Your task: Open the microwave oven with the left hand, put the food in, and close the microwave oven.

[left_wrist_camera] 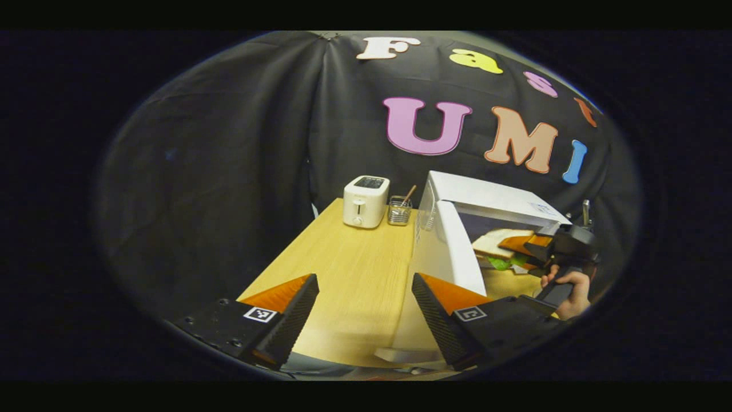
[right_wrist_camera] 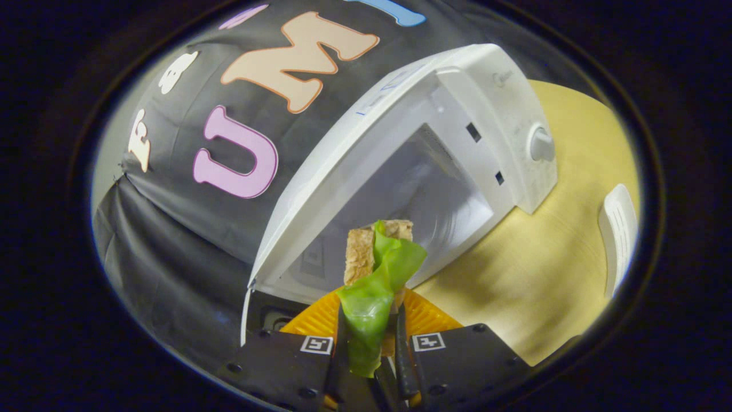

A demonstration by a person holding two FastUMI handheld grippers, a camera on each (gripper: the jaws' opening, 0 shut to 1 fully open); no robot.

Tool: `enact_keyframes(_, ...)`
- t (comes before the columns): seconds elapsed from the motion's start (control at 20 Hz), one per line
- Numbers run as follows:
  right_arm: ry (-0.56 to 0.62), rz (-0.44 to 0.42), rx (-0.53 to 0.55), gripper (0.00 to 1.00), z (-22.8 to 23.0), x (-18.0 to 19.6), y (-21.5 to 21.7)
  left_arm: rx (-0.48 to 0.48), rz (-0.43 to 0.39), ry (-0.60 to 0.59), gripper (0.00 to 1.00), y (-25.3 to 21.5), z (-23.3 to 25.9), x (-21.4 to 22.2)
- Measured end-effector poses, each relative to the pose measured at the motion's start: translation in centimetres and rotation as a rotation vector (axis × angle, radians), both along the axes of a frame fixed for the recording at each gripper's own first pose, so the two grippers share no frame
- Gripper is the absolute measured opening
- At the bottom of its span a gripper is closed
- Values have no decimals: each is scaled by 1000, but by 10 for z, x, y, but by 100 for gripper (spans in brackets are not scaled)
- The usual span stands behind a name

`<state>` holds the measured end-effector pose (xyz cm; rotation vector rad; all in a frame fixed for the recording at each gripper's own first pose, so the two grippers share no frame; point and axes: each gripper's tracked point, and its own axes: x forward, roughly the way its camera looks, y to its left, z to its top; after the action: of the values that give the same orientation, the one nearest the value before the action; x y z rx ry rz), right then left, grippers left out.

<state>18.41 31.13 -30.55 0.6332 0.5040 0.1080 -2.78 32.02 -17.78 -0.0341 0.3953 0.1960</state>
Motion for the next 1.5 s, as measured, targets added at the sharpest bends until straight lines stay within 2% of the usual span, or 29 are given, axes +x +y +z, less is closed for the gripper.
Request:
enact_keyframes(0.05, -3, -1, -23, 36, -4, 9, 1, -3, 7, 12, 96, 4, -3, -1)
enact_keyframes(0.1, -5, -2, -46, 27, -7, 18, 4, -1, 17, 20, 95, 9, -6, -3)
enact_keyframes(0.2, -13, -6, -104, 27, -16, 35, 8, 2, 37, 30, 96, 18, -9, -7)
enact_keyframes(0.25, -24, -4, -138, 36, -17, 41, 9, 1, 47, 40, 97, 21, -12, -10)
enact_keyframes(0.3, -30, 5, -170, 33, -22, 48, 14, 0, 60, 53, 97, 26, -15, -13)
enact_keyframes(0.35, -44, 7, -206, 41, -26, 56, 15, 0, 71, 64, 95, 29, -18, -15)
enact_keyframes(0.4, -55, 5, -240, 33, -29, 62, 16, -1, 82, 76, 97, 32, -21, -17)
enact_keyframes(0.45, -74, 1, -249, 33, -29, 68, 17, -2, 91, 87, 95, 34, -23, -19)
enact_keyframes(0.5, -91, -11, -251, 33, -27, 74, 18, -1, 100, 95, 99, 37, -24, -25)
enact_keyframes(0.55, -100, -25, -263, 33, -27, 80, 16, -1, 109, 101, 97, 38, -25, -29)
enact_keyframes(0.8, -155, -66, -367, 33, -27, 100, -1, -30, 132, 116, 97, 35, -30, -36)
enact_keyframes(0.95, -159, -97, -426, 55, -26, 104, -17, -39, 113, 117, 97, 28, -33, -35)
enact_keyframes(1.05, -118, -119, -470, 68, -31, 102, -31, -50, 97, 118, 97, 21, -34, -34)
enact_keyframes(1.2, -112, -131, -497, 100, -24, 97, -44, -68, 74, 132, 96, 13, -39, -34)
enact_keyframes(1.3, -143, -146, -524, 99, -12, 90, -51, -76, 67, 133, 92, 10, -41, -35)
enact_keyframes(1.5, -201, -135, -568, 100, 12, 72, -56, -80, 46, 133, 75, 3, -42, -38)
